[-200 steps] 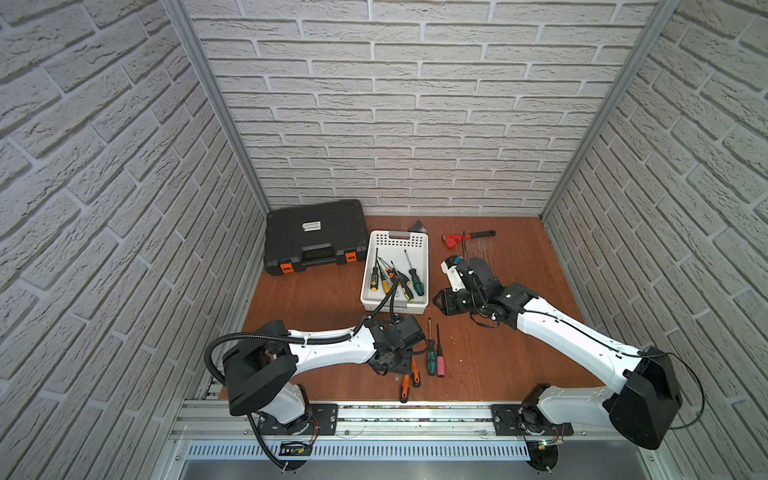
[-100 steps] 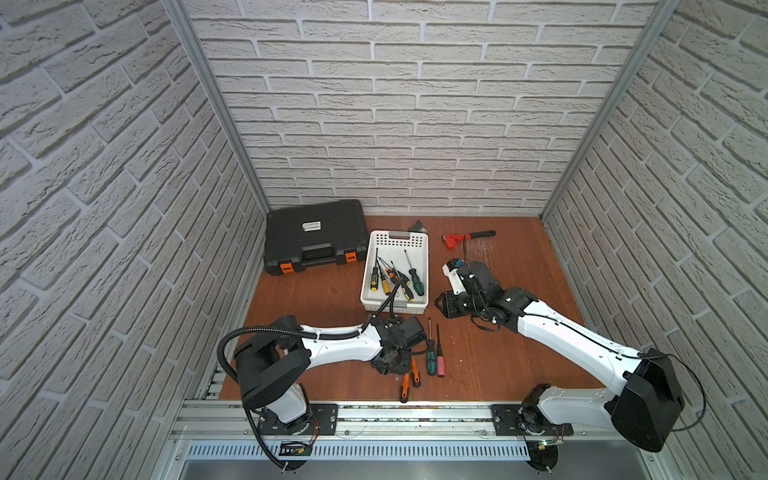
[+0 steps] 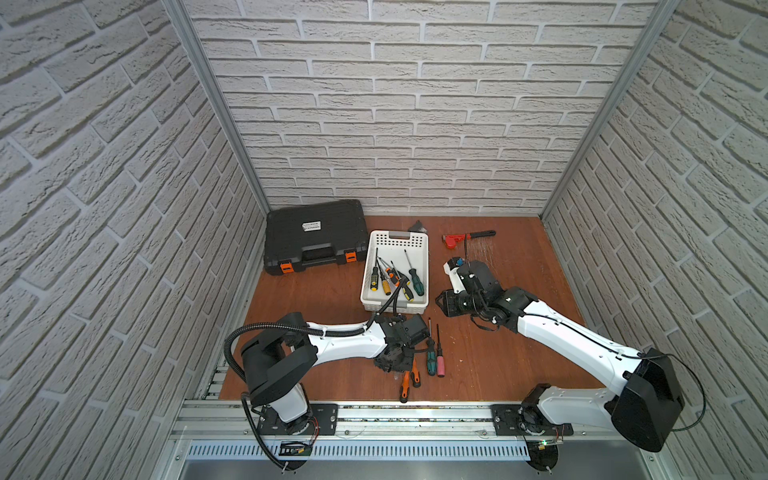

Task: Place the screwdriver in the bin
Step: 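Grasp the clear screwdriver with the left gripper and lift it, then carry the clear screwdriver with the left gripper into the bin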

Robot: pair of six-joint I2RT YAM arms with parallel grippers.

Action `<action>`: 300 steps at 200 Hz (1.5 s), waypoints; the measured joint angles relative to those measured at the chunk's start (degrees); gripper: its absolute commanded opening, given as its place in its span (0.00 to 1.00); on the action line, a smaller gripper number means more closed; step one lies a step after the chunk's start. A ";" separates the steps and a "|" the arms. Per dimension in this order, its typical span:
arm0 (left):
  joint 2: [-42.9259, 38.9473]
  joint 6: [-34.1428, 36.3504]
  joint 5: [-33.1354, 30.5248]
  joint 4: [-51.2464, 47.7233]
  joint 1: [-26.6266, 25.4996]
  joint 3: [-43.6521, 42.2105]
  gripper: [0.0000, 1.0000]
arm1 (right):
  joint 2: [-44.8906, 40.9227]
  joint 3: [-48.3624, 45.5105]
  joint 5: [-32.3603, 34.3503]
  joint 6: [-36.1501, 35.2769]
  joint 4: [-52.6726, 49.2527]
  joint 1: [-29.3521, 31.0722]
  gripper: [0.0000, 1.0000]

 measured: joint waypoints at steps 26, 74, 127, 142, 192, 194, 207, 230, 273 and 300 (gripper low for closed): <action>-2.36 0.20 -2.12 -4.81 0.13 0.59 0.08 | 0.00 0.00 0.35 0.02 0.13 0.00 0.36; -17.68 -2.32 -3.58 -13.84 0.98 0.24 0.06 | 0.00 1.55 1.03 -0.09 -0.02 0.00 0.35; -34.36 -5.20 -5.14 -22.53 6.08 0.96 0.06 | 0.24 7.17 2.64 -1.77 -0.31 0.00 0.35; -33.86 -1.95 -4.61 -21.81 12.31 5.01 0.06 | 1.38 8.11 2.29 -1.88 0.00 0.00 0.34; -13.75 11.96 1.18 -13.88 28.48 24.72 0.04 | 5.22 10.01 0.50 -2.91 0.28 0.00 0.34; -12.61 12.37 1.31 -13.70 28.74 25.57 0.04 | 5.29 10.14 0.48 -2.95 0.26 0.00 0.34; -5.73 15.78 1.62 -13.51 30.05 30.75 0.04 | 5.22 11.10 0.31 -3.54 0.28 0.00 0.34; 4.02 19.89 3.32 -13.16 31.95 35.87 0.05 | 4.74 11.34 0.26 -4.17 0.52 0.00 0.35; 17.27 23.19 5.73 -11.41 34.60 39.71 0.05 | 4.74 9.94 -0.59 -4.33 0.44 0.00 0.35; 22.75 24.57 5.86 -11.43 35.39 41.20 0.06 | 4.72 8.28 -0.66 -4.33 -0.07 0.00 0.35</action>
